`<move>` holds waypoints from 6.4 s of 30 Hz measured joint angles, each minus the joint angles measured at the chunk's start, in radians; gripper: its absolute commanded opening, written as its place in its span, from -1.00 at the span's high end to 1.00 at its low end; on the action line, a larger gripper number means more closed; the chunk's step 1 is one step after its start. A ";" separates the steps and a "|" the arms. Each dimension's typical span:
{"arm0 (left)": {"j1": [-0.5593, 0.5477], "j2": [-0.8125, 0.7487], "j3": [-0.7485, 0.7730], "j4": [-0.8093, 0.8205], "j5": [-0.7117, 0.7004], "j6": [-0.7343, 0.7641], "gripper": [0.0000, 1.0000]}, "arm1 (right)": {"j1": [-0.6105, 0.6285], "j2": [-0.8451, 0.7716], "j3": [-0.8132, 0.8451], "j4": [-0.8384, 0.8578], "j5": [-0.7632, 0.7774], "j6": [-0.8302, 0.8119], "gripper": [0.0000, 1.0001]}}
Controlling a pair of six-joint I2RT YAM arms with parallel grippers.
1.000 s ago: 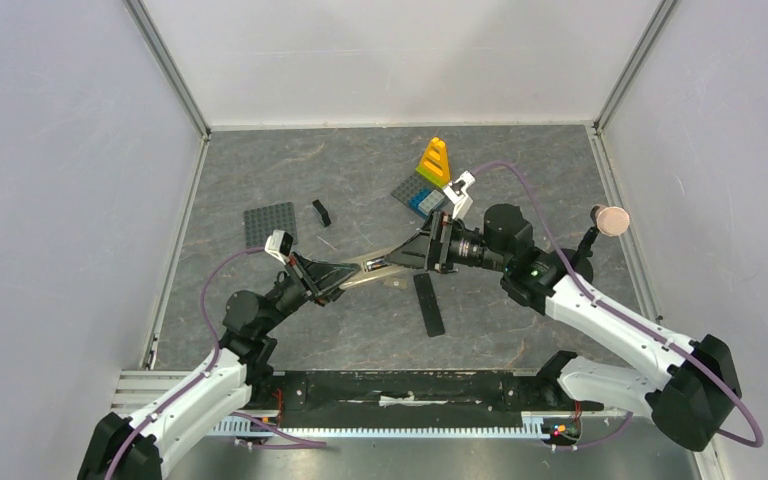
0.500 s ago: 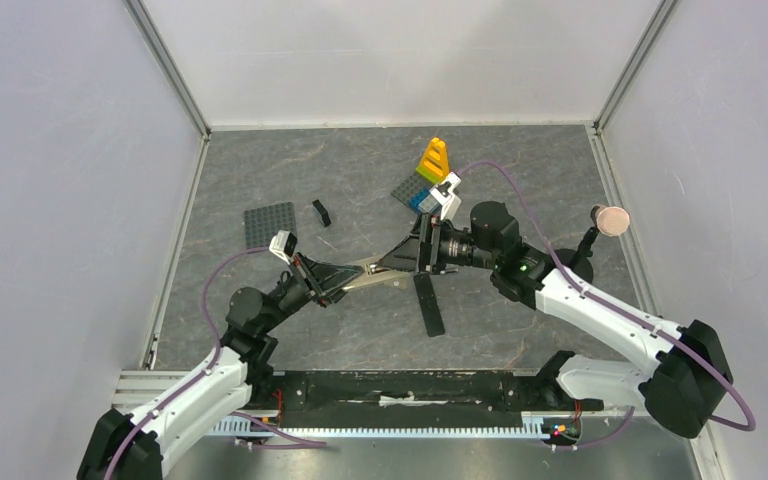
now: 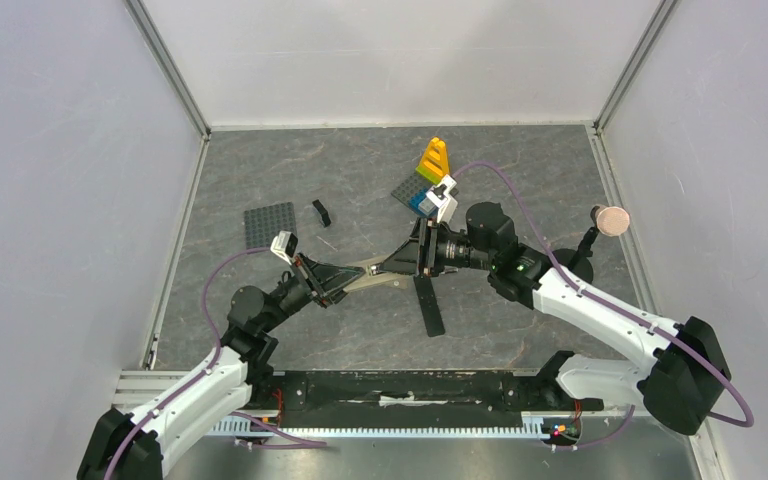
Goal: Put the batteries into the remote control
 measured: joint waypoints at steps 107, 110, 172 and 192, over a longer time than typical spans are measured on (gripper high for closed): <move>0.000 -0.012 0.000 0.053 0.047 0.014 0.96 | 0.006 -0.111 -0.073 0.060 0.010 0.070 -0.75; 0.000 -0.016 0.000 0.053 0.046 0.014 0.96 | -0.010 -0.124 -0.073 0.055 0.010 0.074 -0.59; -0.003 -0.014 -0.007 0.085 0.005 0.009 0.96 | 0.106 -0.057 -0.072 0.100 0.154 0.066 -0.54; -0.003 -0.084 0.035 -0.089 0.083 0.121 0.96 | 0.047 -0.147 -0.071 -0.004 0.067 0.004 -0.65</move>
